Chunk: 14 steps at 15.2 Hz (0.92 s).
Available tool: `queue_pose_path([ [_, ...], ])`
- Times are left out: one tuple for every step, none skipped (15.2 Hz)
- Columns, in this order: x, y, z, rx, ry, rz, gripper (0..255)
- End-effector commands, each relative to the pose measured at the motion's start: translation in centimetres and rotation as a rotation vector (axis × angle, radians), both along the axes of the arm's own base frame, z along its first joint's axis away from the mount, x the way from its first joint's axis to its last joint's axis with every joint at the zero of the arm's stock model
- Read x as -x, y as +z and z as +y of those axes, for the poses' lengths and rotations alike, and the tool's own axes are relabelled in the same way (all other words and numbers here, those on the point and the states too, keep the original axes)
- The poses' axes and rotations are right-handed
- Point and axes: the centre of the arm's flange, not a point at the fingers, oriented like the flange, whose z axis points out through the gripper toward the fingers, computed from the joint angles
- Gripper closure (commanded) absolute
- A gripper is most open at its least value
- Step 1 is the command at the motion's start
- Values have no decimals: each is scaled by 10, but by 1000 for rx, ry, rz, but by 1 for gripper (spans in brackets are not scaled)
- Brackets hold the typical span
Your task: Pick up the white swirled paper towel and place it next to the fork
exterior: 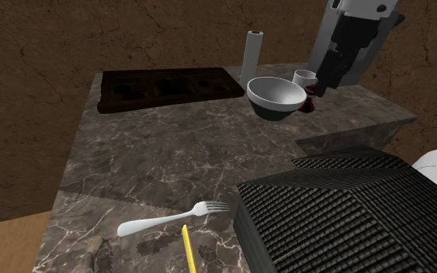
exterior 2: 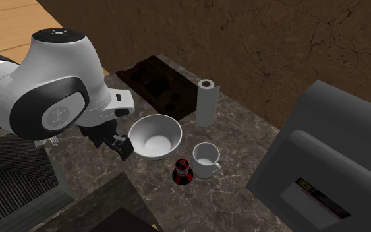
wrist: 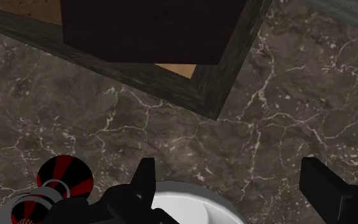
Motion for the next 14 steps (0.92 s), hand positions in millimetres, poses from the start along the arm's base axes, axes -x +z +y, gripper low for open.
queue_pose_path([
  [0,0,0,0,0,0,0],
  [-12,1,-2,3,-13,-7,0],
  [-23,2,-4,6,-26,-15,0],
  [-35,4,-6,9,-38,-22,0],
  [-47,5,-9,12,-51,-29,0],
  [-58,7,-11,15,-64,-37,0],
  [-70,8,-14,18,-77,-44,0],
  [-81,10,-17,21,-89,-52,0],
  [-92,12,-20,24,-102,-59,0],
  [-104,13,-23,27,-115,-66,0],
  [-115,15,-26,30,-128,-74,0],
  [-126,17,-30,33,-140,-81,0],
  [-137,20,-33,36,-153,-88,0],
  [-148,22,-37,39,-166,-96,0],
])
